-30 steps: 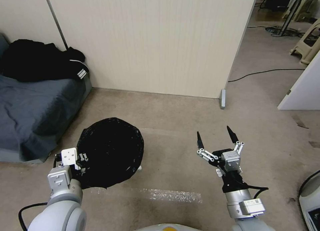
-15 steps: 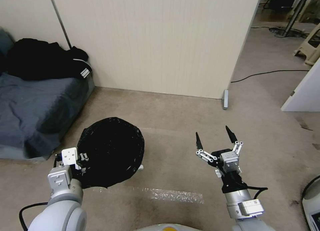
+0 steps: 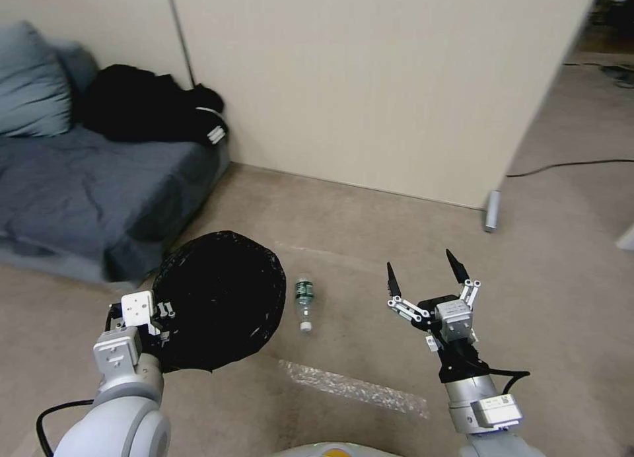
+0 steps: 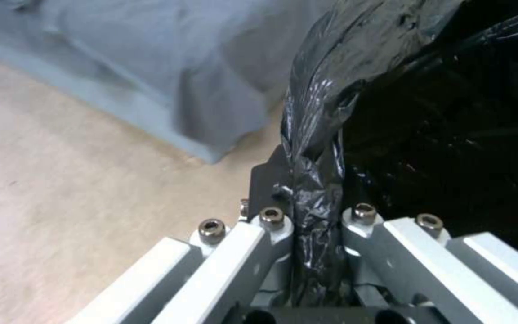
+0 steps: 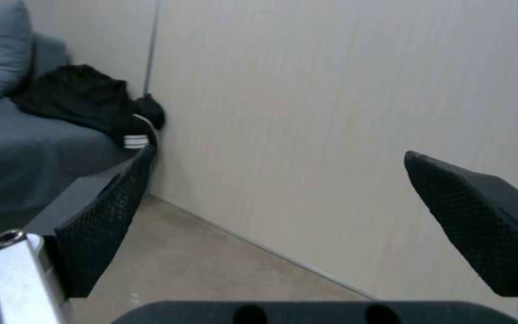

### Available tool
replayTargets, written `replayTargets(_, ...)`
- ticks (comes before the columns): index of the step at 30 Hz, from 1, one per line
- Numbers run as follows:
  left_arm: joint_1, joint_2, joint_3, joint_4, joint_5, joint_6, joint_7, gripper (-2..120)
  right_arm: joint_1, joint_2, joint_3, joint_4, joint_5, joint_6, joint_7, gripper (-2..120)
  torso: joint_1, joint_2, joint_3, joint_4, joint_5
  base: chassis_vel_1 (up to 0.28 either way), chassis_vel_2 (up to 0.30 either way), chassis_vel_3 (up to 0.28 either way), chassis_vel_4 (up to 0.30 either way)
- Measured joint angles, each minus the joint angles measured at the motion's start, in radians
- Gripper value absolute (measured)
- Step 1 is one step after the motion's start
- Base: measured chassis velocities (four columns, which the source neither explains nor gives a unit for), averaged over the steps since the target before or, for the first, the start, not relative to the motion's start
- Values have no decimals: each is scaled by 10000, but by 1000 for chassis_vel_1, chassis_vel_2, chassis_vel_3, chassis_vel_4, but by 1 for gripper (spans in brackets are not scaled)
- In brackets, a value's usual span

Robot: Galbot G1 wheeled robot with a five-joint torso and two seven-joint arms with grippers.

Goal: Pick up the trash bin, then pick up the garbage from the floor and place it into the trash bin.

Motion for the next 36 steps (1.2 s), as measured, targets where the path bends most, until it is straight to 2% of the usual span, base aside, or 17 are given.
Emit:
replayTargets(15,3,17,50,-23,-86,-22,17,1,-23,-1,-17,6,-38,-55,9,100,-1,0,0,3,0,121,116,120,119)
replayTargets(24,-2,21,50,-23,-84,-39,51,1,-16,0,-17,44,-35,-224,51,100,0,0,0,-3,0,19,17,9,14)
replayTargets(29,19,18,48,-20,-42,-60,108,1,281,0,-19,168,20,-1130,587,100,0,0,0,-2,0,0,0,0,0)
replayTargets(31,35,20,47,6,35,-94,183,1,733,-96,-10,297,828,-2258,981,100,0,0,0,-4,1,0,0,0,0)
replayTargets(32,35,20,47,6,35,-94,183,1,733,-96,-10,297,828,-2258,981,100,0,0,0,-4,1,0,0,0,0)
replayTargets(35,32,19,27,67,100,-103,231,1,1624,-985,-4,366,2505,-4031,1572,100,0,0,0,1,1,0,0,0,0)
replayTargets(36,32,19,27,67,100,-103,231,1,1624,-985,-4,366,2505,-4031,1572,100,0,0,0,1,1,0,0,0,0)
